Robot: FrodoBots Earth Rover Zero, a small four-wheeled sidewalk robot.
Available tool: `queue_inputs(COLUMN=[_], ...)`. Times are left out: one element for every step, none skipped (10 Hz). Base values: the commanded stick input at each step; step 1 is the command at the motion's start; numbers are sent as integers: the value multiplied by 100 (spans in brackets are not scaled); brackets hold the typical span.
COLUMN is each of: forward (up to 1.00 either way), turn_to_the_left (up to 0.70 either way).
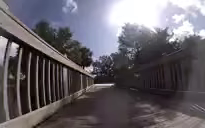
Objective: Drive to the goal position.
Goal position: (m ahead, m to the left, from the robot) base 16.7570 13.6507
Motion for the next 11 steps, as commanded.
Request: queue_inputs(forward=[70, 70, 70, 70, 70, 70, 70, 70, 70, 70, 70], turn_to_the_left=[0, 0, 0, 0, 0, 0, 0, 0, 0, 0, 0])
